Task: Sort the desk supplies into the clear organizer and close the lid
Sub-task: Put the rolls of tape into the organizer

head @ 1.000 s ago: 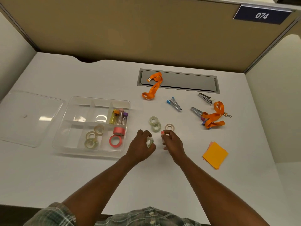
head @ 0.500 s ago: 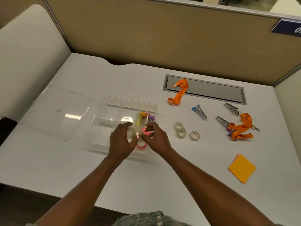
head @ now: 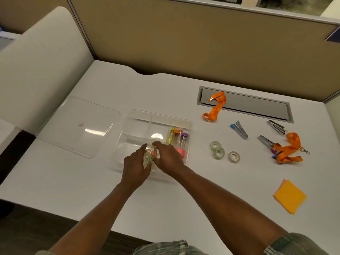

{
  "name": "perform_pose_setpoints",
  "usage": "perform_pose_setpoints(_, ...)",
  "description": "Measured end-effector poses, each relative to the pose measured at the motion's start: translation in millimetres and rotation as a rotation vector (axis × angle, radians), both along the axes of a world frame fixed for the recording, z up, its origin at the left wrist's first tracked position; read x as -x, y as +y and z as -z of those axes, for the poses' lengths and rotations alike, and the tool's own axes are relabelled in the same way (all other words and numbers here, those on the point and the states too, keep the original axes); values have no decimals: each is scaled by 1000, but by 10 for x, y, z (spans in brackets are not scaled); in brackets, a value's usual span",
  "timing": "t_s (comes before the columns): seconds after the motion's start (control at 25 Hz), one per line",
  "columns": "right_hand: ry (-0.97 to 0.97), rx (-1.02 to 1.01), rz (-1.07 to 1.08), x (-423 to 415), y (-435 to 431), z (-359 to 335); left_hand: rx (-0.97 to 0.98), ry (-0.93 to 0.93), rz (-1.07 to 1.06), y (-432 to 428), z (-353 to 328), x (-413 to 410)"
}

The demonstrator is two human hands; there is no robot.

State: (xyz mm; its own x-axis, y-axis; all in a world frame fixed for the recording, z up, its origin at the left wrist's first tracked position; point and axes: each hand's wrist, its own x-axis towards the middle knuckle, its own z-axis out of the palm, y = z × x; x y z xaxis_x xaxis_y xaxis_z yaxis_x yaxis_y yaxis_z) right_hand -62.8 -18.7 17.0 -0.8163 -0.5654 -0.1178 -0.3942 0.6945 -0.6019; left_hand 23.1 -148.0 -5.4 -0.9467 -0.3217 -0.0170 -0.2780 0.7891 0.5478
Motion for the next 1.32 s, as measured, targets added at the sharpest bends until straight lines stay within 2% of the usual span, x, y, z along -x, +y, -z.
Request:
perform_pose_setpoints(0.16, -21, 7, -4, -7, 51, 28, 36, 6, 25, 16, -4, 28)
perform_pose_setpoints(0.36, 33, 76, 111, 26, 350, -2, 49, 82, 63, 144, -87, 196)
perform_pose_setpoints(0.8, 29, 29, 443, 36, 1924, 133, 96, 108, 352, 1301, -211, 753)
perform_pose_setpoints(0.96, 15, -82, 501, 122, 2407, 183, 164, -5, 551, 1824, -243, 901)
perform_pose_setpoints(1.08, -58, -270, 460, 259, 2654, 202, 241, -160, 679, 2142, -225, 945)
perform_pose_setpoints(1.16, -98, -366, 422, 338, 2758, 213, 298, -264, 715, 2288, -168, 956)
perform_pose_setpoints(1.32, -145, -422, 337, 420, 2872, 235, 356, -383, 697, 2471, -34, 962)
